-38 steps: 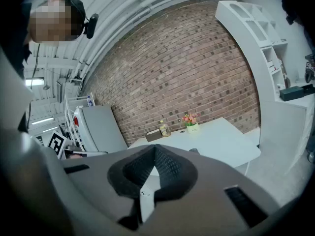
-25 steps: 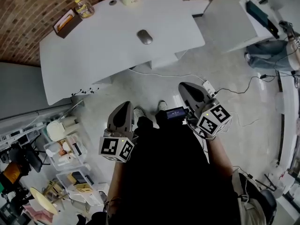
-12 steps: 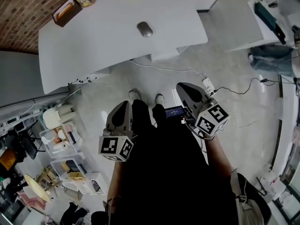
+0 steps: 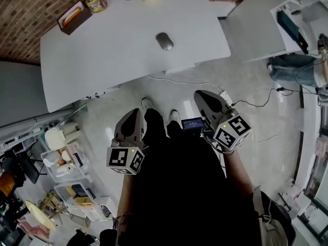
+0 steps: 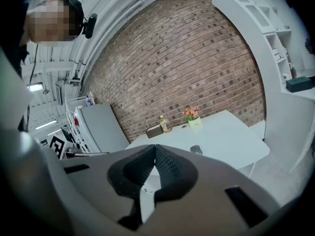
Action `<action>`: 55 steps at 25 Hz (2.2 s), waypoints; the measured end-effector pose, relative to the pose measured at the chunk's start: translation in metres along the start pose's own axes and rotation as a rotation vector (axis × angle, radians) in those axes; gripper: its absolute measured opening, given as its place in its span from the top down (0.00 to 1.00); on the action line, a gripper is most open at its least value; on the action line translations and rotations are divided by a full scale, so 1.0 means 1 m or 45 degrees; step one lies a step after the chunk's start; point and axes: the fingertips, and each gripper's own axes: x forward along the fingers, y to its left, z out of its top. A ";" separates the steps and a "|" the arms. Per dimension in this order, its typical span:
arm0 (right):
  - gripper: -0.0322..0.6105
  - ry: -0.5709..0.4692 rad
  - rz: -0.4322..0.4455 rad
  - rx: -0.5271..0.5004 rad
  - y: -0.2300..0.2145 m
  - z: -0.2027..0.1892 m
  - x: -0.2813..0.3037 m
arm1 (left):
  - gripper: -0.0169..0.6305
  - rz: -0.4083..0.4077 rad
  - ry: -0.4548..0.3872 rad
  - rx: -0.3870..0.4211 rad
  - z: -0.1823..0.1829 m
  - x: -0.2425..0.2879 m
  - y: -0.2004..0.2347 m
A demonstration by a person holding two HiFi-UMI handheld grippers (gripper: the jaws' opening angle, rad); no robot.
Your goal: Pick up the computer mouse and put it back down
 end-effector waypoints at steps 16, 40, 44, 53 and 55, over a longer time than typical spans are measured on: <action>0.92 -0.048 -0.178 -0.006 0.007 0.046 0.087 | 0.95 -0.158 0.051 0.137 0.060 0.052 0.090; 0.92 -0.035 0.024 0.001 -0.107 0.119 0.146 | 0.95 -0.043 0.004 0.016 0.111 0.173 0.053; 0.92 -0.007 0.070 0.018 -0.126 0.124 0.151 | 0.95 -0.005 0.022 -0.005 0.112 0.195 0.043; 0.92 0.099 0.189 0.031 -0.132 0.115 0.179 | 0.95 0.098 0.021 -0.001 0.124 0.218 0.045; 0.92 0.111 0.179 0.030 -0.133 0.113 0.185 | 0.95 0.094 0.030 0.004 0.124 0.221 0.049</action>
